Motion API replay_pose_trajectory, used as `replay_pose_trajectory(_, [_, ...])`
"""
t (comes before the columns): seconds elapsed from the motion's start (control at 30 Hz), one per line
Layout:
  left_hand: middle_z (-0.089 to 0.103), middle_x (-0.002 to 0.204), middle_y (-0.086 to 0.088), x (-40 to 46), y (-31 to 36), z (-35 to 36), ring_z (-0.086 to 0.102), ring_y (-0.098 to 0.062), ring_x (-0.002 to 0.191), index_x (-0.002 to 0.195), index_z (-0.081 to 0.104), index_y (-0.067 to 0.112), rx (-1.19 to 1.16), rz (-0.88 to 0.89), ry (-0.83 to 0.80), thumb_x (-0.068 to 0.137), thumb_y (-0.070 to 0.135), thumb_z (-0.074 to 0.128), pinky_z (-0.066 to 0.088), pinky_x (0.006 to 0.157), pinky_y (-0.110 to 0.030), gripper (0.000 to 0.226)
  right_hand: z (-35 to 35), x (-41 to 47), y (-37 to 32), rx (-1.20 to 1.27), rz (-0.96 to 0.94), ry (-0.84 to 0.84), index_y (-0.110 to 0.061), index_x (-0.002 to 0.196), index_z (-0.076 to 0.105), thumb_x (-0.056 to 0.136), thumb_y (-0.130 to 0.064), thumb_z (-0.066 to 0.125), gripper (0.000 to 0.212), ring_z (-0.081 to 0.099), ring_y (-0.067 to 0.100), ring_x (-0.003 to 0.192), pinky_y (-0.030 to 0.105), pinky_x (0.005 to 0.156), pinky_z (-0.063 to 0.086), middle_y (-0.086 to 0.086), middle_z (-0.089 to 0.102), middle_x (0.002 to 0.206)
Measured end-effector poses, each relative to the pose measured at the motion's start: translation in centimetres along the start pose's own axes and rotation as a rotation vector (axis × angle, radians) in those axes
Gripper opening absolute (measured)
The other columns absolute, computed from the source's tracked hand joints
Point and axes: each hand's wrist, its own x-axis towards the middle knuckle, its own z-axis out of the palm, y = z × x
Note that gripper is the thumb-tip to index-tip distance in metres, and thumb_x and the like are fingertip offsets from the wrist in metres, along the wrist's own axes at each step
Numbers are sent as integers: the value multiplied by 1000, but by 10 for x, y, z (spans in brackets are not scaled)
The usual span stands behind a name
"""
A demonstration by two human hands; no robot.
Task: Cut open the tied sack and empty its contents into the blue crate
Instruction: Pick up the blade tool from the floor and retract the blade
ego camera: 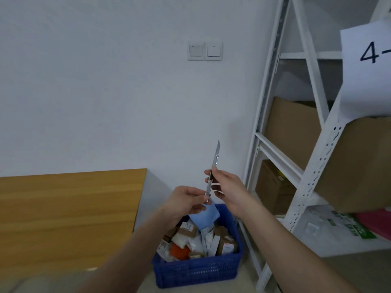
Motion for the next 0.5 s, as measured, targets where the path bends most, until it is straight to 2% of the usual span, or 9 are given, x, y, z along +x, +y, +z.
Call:
replay_pose_trajectory(0.13, [74, 80, -7, -3, 2, -28, 65, -15, 72, 92, 73, 3, 55, 25, 18, 85, 7, 69, 55, 75, -26, 9, 23, 6, -1, 10, -13, -13, -12, 96, 73, 98, -26, 49, 27, 49, 11, 70, 23, 66, 41, 2, 68, 89])
replay_pose_trajectory(0.23, [74, 82, -11, -2, 5, -42, 65, -13, 69, 93, 72, -1, 91, 43, 30, 86, 4, 67, 53, 66, -21, 10, 36, 12, -2, 128, 10, -71, -4, 96, 71, 97, -13, 50, 23, 49, 10, 61, 21, 59, 42, 7, 65, 83])
replay_pose_trajectory(0.33, [73, 85, -14, 3, 8, -53, 67, -9, 65, 99, 70, -4, 57, 39, 86, 86, 2, 65, 51, 61, -15, 15, 47, 25, -5, 200, 23, -107, -2, 95, 70, 93, -3, 52, 19, 49, 11, 61, 19, 58, 43, 9, 64, 81])
replay_pose_trajectory(0.43, [73, 91, -15, 11, 13, -68, 68, -13, 73, 103, 69, -4, 29, 37, 121, 88, 3, 63, 54, 64, -18, 17, 59, 43, -10, 211, 11, -159, -3, 96, 70, 92, 0, 53, 18, 49, 11, 61, 18, 58, 46, 10, 63, 83])
replay_pose_trajectory(0.5, [73, 94, -17, 19, 19, -81, 66, -18, 77, 105, 67, -5, -32, 33, 125, 88, 3, 63, 56, 71, -23, 19, 65, 57, -14, 192, 16, -195, -4, 102, 70, 93, -5, 56, 17, 48, 11, 62, 19, 61, 47, 7, 64, 85])
